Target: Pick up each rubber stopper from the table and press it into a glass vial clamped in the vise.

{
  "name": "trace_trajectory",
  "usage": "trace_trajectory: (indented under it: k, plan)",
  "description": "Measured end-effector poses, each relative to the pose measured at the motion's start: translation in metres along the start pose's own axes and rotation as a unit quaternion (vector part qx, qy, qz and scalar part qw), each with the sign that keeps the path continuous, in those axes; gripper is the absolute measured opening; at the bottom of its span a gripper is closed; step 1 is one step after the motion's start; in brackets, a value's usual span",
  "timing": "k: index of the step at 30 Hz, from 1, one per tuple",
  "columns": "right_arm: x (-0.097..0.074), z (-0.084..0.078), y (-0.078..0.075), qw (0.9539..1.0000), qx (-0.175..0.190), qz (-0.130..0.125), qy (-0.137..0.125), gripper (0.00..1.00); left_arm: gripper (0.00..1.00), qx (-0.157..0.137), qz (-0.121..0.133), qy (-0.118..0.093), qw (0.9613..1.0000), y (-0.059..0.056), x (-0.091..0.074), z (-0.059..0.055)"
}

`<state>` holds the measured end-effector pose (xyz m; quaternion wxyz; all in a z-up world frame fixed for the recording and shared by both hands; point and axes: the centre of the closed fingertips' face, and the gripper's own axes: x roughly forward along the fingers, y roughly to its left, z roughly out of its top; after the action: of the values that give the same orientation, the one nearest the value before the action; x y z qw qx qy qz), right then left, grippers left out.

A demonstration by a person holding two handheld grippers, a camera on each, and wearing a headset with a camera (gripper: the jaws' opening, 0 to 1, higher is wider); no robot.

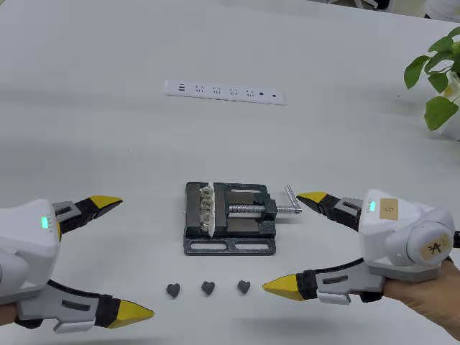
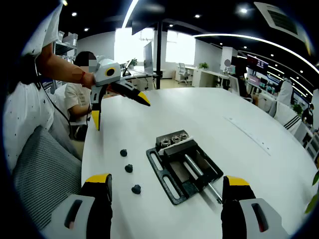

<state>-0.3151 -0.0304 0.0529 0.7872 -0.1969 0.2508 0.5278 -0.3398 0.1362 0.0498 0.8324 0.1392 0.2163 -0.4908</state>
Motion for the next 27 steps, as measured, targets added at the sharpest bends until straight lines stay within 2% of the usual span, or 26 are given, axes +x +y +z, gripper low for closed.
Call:
trace_trajectory:
  k: [27]
  plan:
    - [0.0,0.0002,0.0009,1.0,0.002,-0.001,-0.002,0.9,0.95,0.012,-0.007,0.011,0.9999,-0.0027,-0.0004,-0.0019]
